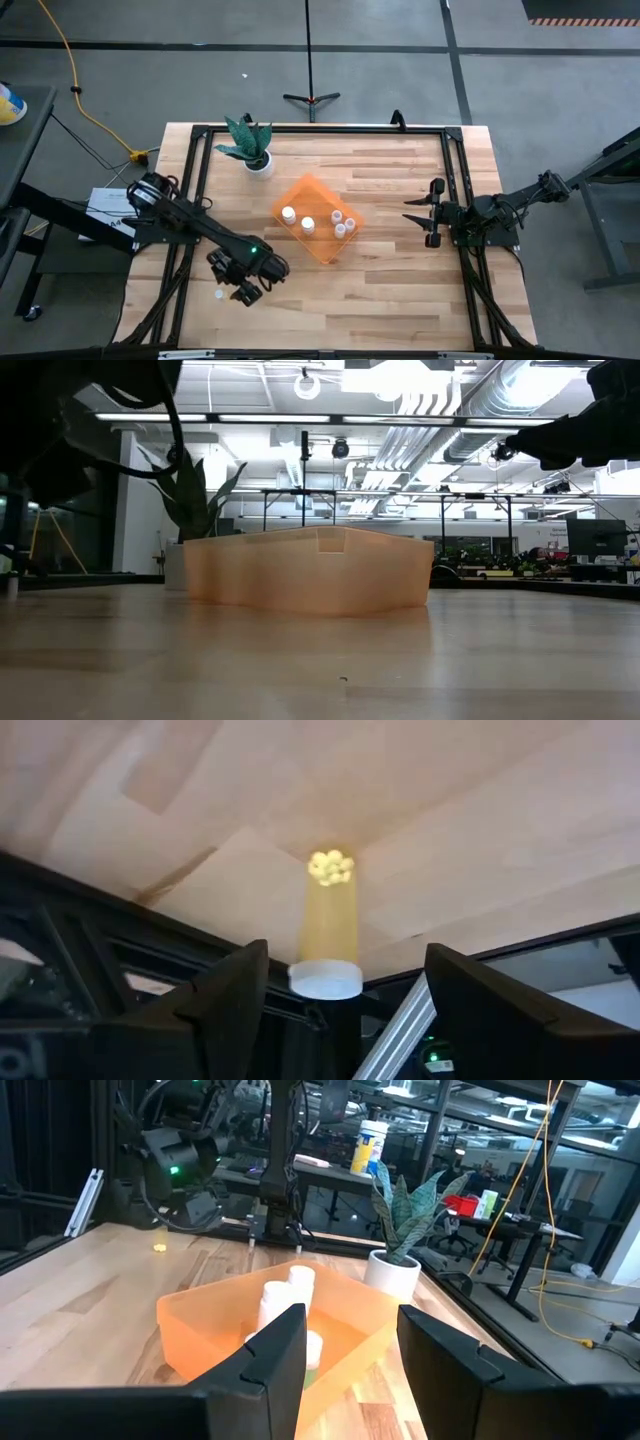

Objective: Pick and place pill bottles into a basket
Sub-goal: Put the yellow pill bottle into the transparent orange bin

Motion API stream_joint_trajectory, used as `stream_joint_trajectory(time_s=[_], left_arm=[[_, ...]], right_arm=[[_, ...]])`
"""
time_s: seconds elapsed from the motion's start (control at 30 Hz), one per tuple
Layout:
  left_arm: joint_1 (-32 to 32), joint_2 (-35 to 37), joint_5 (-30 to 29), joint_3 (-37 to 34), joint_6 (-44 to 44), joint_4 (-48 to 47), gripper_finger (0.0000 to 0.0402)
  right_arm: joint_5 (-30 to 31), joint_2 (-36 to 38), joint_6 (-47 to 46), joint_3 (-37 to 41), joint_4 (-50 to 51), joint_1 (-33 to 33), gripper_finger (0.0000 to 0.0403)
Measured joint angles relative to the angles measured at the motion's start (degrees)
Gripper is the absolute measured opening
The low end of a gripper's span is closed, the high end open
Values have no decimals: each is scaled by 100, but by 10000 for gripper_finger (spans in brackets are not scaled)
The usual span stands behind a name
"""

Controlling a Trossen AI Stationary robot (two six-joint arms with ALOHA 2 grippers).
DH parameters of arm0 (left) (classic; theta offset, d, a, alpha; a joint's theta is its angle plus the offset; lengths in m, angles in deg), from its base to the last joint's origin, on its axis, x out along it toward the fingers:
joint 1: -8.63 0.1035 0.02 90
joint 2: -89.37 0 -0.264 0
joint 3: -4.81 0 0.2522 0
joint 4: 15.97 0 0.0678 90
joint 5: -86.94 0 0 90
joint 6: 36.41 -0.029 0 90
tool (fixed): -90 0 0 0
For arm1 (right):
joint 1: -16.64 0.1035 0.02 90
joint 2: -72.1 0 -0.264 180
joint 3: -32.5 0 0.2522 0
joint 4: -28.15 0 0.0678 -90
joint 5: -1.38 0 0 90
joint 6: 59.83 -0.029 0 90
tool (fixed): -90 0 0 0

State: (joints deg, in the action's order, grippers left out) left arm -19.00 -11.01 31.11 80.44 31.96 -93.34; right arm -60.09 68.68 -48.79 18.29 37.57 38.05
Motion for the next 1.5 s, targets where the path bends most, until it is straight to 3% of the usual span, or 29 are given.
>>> stream_joint_trajectory(time_s=[0.33, 0.7, 1.2, 1.5], left_arm=[[-174, 0, -8, -61, 4, 107, 304], [-169, 0, 214, -61, -72, 123, 272], [-167, 2, 382, -612, 71, 526, 267], [-167, 2, 401, -612, 44, 533, 228]], right_arm=[[1, 1, -49, 0, 0, 0, 149], [0, 2, -49, 2, 0, 0, 149], [2, 1, -49, 0, 0, 0, 149], [2, 0, -49, 2, 0, 0, 149]])
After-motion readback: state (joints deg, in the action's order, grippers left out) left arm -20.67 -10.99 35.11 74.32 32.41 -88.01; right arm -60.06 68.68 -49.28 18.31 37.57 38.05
